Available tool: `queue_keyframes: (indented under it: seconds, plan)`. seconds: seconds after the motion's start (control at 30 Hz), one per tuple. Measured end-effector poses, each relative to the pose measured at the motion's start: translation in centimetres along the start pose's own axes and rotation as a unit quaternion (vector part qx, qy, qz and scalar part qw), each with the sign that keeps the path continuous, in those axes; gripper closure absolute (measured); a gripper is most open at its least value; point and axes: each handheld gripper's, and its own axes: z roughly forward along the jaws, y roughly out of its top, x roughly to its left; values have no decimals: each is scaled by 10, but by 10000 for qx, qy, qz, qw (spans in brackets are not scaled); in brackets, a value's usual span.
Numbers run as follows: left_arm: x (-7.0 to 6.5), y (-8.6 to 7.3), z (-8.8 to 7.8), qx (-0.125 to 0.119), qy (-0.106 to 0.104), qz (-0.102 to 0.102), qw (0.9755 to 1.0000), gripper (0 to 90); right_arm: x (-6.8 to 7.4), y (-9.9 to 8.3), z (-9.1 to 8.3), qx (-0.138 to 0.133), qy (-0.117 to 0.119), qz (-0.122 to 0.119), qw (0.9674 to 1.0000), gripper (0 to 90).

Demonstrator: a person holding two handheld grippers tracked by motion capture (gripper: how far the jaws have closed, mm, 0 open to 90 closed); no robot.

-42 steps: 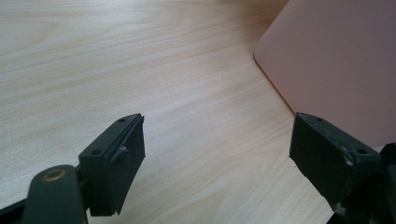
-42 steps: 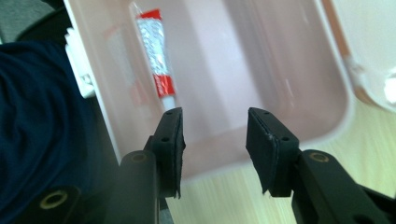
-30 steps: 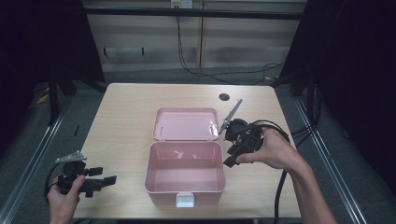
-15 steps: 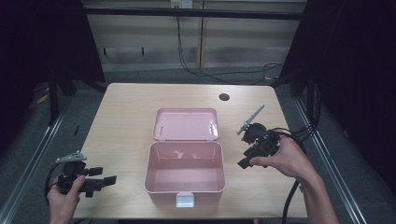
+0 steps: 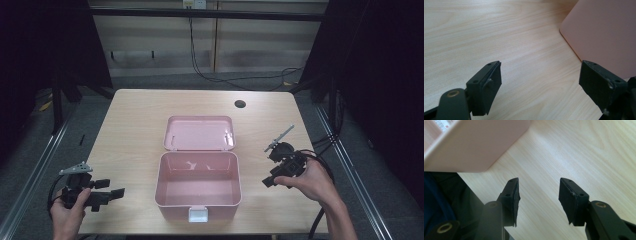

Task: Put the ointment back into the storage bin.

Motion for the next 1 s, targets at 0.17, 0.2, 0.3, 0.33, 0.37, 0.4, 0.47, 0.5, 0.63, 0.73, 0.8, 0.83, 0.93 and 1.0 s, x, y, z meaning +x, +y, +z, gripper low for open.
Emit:
queue_keyframes:
  seconds: [0.17, 0.2, 0.3, 0.33, 0.37, 0.4, 0.47, 0.5, 0.63, 0.73, 0.8, 0.83, 0.93, 1.0]
  plan:
    - [0, 0, 0, 6, -5, 5, 10000, 181, -5, -9, 12, -13, -81, 215, 9997, 513]
    - [0, 0, 0, 6, -5, 5, 10000, 181, -5, -9, 12, -13, -81, 215, 9997, 513]
    - [0, 0, 0, 8, -6, 8, 10000, 181, -7, -12, 23, 19, -154, 274, 9995, 513]
    - [0, 0, 0, 4, -4, 9, 10000, 181, -7, -13, 26, 3, -178, 308, 9994, 513]
    - [0, 0, 0, 6, -4, 0, 10000, 181, -7, -15, 27, 11, -183, 345, 9992, 513]
    - [0, 0, 0, 8, -6, -2, 10000, 181, -7, -17, 28, -63, -213, 415, 9989, 513]
    - [0, 0, 0, 13, -11, 9, 10000, 181, -9, -20, 31, -175, -198, 456, 9986, 513]
    - [0, 0, 1, 12, -16, 8, 10000, 181, -10, -21, 33, -134, -226, 529, 9983, 513]
    - [0, 0, 1, 12, 1, -4, 10000, 181, -11, -27, 42, -164, -261, 639, 9975, 514]
    - [0, 0, 1, 25, 1, 5, 10000, 181, -12, -30, 48, -156, -278, 664, 9973, 513]
    - [0, 0, 1, 13, -9, -5, 10000, 181, -13, -33, 50, -269, -275, 797, 9961, 513]
    - [0, 0, 1, 24, -4, 12, 10000, 181, -15, -34, 51, -250, -300, 777, 9962, 513]
    - [-1, 1, 1, 7, -18, 9, 10000, 181, -19, -38, 56, -364, -346, 921, 9945, 511]
    - [-1, 0, 1, 18, -22, 25, 10000, 181, -22, -42, 59, -492, -400, 1010, 9929, 505]
